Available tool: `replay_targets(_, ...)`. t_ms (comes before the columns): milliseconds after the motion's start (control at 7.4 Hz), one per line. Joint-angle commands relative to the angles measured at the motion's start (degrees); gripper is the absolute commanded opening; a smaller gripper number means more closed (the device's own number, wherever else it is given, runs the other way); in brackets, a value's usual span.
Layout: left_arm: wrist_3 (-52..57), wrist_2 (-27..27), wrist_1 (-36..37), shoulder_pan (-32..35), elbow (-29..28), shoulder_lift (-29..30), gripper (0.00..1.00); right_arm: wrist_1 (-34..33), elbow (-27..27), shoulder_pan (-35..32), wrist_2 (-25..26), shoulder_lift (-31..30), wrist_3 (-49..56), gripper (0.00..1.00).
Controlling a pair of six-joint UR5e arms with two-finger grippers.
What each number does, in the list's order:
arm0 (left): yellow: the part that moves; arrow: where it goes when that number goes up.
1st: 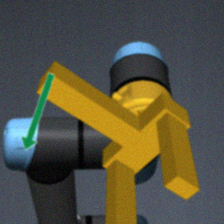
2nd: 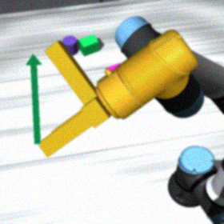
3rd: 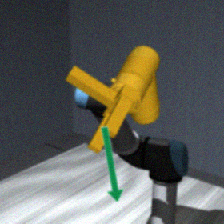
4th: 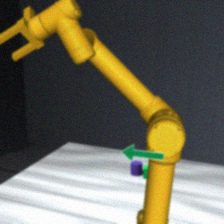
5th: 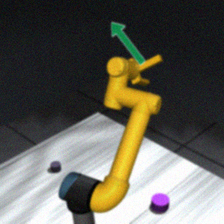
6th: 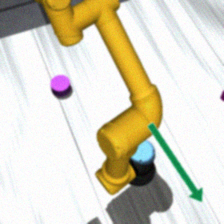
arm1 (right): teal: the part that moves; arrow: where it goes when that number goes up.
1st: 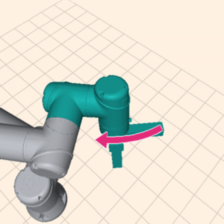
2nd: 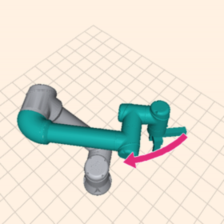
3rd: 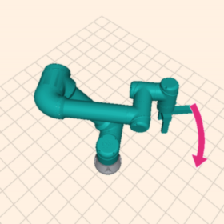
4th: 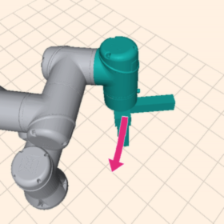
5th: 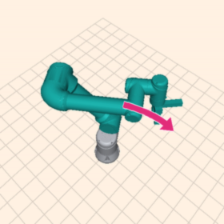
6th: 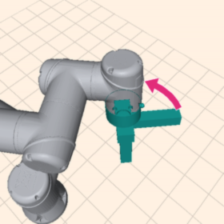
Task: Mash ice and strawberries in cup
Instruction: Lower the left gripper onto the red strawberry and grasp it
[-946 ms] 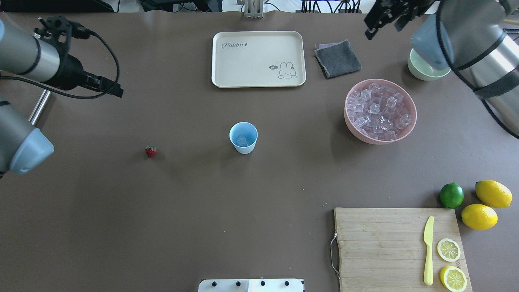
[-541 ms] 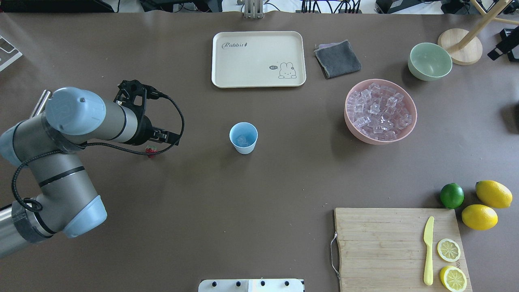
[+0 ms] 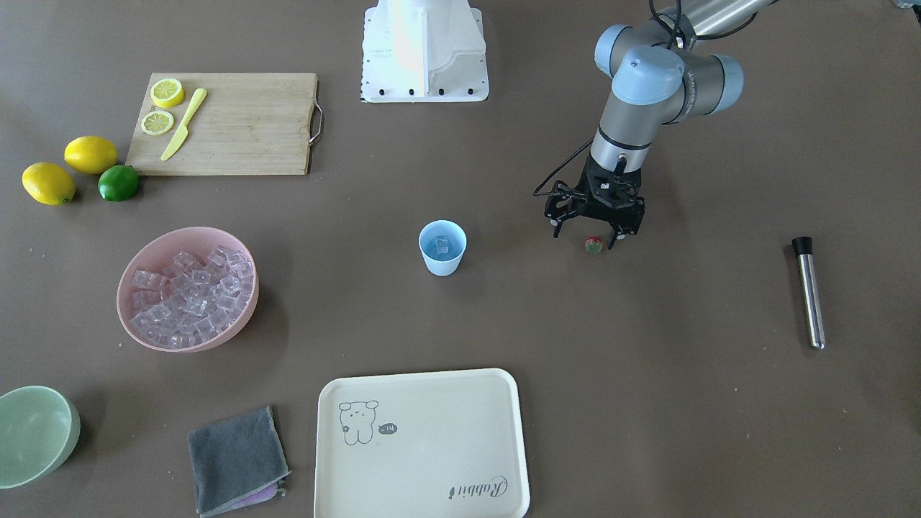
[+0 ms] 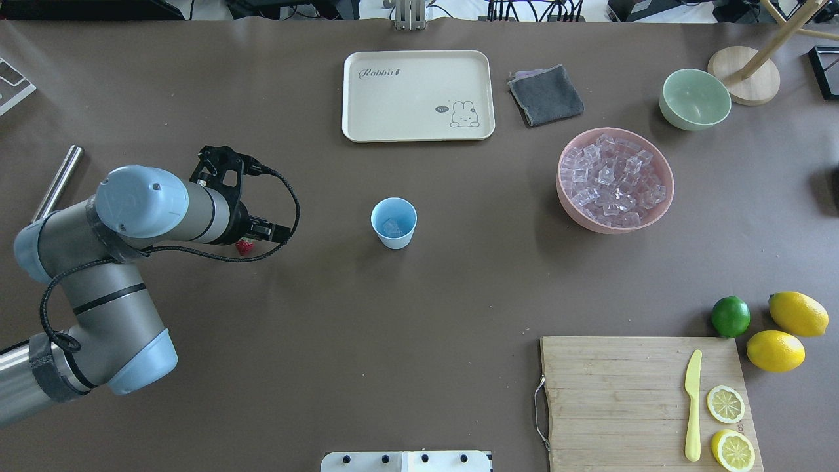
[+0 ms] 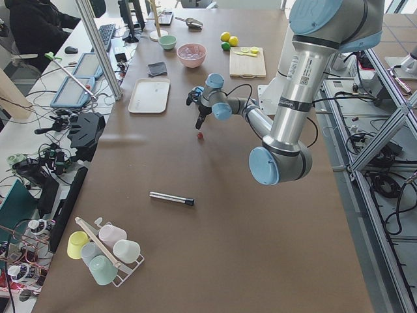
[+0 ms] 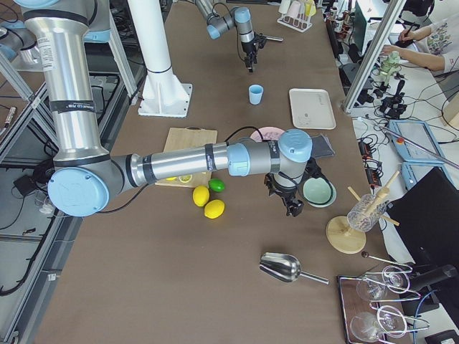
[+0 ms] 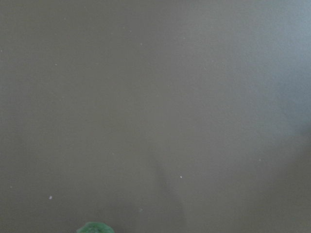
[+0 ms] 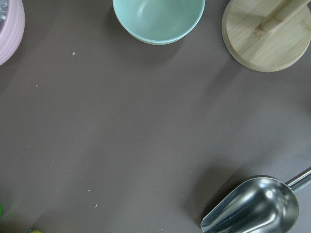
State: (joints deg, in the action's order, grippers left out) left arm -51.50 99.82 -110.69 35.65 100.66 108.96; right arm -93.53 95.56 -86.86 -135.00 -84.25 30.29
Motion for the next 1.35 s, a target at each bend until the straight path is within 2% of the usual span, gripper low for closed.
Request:
replay_targets(0, 0.5, -0.3, 1.6, 1.1, -1.3, -0.1, 0.97, 0.1, 2.3, -0.2, -0.2, -2.0, -0.1, 0.91)
replay_targets(270, 0.4, -0.2, 1.5, 0.4, -3.2, -0.1, 0.97, 0.2, 2.3, -0.1, -0.2, -1.9, -0.1, 0.91)
replay_targets(811, -2.8, -0.4, 1.5, -2.3, -2.9, -0.5, 0.94, 0.2, 2.3, -0.1, -1.0, -2.0, -0.3, 0.91)
replay_targets(1216, -3.2, -0.3, 2.5, -2.4, -3.2, -0.9, 0.38, 0.2, 2.3, -0.1, -1.2, -2.4, -0.3, 0.91)
